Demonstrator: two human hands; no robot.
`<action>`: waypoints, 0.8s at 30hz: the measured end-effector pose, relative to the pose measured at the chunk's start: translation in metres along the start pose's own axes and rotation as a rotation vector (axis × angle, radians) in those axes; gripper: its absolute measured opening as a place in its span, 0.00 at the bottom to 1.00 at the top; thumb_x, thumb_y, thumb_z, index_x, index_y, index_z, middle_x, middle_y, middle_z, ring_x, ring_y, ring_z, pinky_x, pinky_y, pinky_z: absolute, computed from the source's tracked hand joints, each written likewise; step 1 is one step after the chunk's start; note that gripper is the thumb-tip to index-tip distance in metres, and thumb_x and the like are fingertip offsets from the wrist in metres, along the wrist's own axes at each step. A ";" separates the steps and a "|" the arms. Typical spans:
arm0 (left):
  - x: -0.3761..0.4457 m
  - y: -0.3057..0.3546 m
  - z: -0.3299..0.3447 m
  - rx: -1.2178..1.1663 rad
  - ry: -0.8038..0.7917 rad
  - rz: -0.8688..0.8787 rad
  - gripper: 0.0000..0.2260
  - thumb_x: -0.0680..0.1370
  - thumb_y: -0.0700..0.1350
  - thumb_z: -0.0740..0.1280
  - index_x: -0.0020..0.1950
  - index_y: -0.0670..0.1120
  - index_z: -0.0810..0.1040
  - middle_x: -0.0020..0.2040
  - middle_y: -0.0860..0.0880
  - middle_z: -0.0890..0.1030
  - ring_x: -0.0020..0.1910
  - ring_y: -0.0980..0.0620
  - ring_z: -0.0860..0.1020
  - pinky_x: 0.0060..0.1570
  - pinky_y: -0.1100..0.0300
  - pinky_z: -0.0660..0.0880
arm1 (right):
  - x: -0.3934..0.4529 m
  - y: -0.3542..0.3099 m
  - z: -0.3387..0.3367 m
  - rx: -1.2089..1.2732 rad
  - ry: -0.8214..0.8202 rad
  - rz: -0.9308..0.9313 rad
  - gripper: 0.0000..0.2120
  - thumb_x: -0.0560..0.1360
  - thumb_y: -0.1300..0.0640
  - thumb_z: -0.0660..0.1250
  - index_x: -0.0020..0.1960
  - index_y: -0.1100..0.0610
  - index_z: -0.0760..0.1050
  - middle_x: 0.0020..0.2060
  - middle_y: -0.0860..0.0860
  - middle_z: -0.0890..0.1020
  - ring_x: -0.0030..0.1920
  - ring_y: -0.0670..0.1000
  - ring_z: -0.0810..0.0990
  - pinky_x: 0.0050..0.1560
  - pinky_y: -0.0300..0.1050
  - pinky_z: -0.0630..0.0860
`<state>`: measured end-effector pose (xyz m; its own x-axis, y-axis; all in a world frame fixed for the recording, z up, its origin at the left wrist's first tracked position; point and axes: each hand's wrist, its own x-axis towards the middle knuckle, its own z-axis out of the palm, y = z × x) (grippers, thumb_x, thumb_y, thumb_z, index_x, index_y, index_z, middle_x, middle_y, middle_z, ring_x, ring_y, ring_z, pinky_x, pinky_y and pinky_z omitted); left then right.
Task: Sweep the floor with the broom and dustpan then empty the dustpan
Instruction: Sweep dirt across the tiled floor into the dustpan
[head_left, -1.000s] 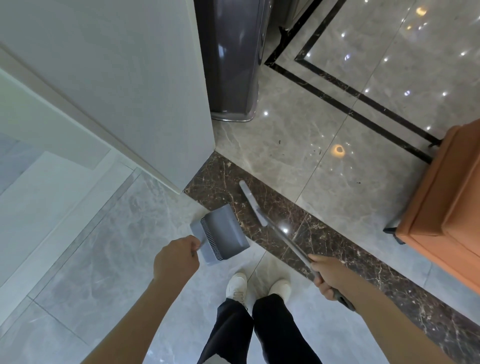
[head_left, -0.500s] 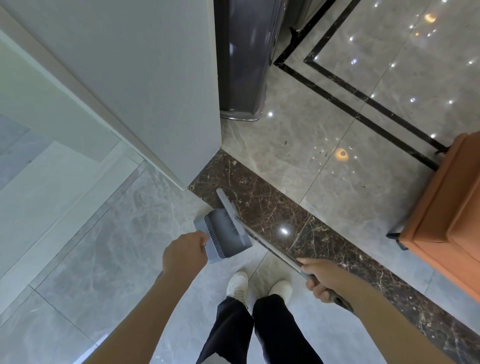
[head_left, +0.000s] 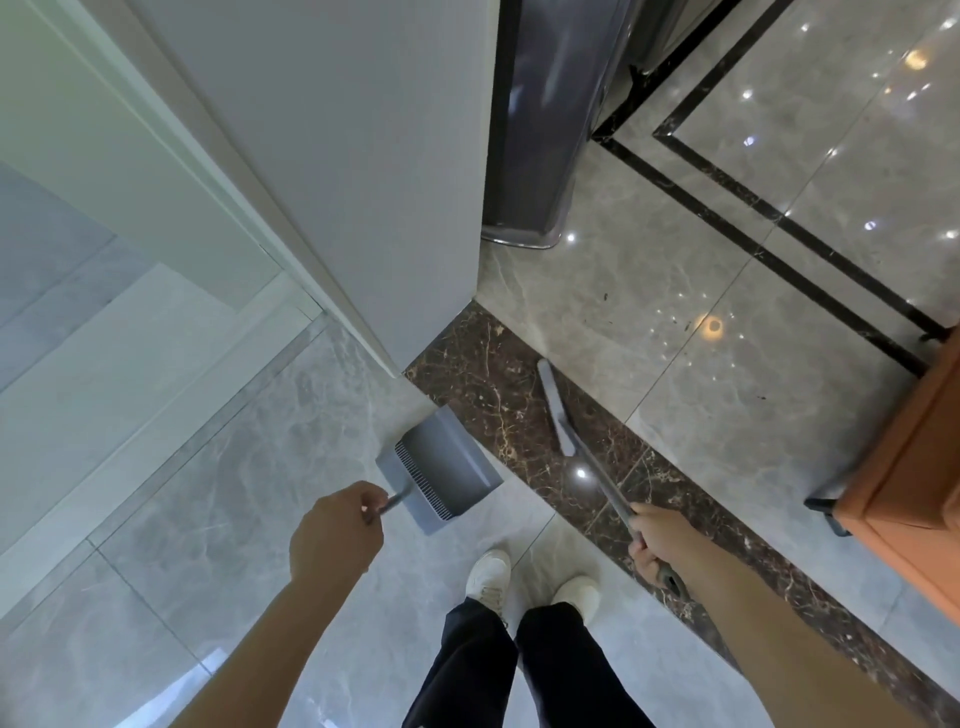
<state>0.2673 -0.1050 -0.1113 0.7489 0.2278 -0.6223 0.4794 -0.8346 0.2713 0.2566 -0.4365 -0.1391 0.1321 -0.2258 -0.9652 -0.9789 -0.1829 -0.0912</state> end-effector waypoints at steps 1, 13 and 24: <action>0.002 0.000 0.000 0.004 0.004 -0.001 0.10 0.78 0.40 0.63 0.49 0.54 0.80 0.34 0.56 0.79 0.24 0.55 0.80 0.32 0.59 0.80 | -0.003 0.004 0.003 0.033 -0.041 0.016 0.21 0.82 0.62 0.48 0.72 0.51 0.64 0.29 0.51 0.67 0.16 0.43 0.62 0.16 0.31 0.57; -0.008 0.001 0.001 -0.015 -0.032 0.003 0.12 0.77 0.39 0.62 0.51 0.54 0.79 0.39 0.52 0.83 0.30 0.51 0.82 0.38 0.55 0.82 | -0.045 0.011 0.035 -0.031 -0.245 0.038 0.20 0.83 0.59 0.50 0.73 0.49 0.64 0.27 0.51 0.68 0.15 0.41 0.62 0.14 0.31 0.56; -0.028 0.058 0.002 -0.173 -0.011 0.021 0.11 0.78 0.38 0.61 0.53 0.50 0.80 0.37 0.55 0.79 0.27 0.54 0.81 0.31 0.55 0.82 | -0.059 -0.008 -0.044 -0.011 0.090 -0.205 0.21 0.82 0.58 0.54 0.73 0.47 0.64 0.27 0.54 0.69 0.17 0.46 0.61 0.17 0.35 0.61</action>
<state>0.2735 -0.1612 -0.0800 0.7549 0.2053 -0.6228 0.5363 -0.7398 0.4062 0.2640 -0.4641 -0.0702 0.3420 -0.2677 -0.9008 -0.9285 -0.2438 -0.2801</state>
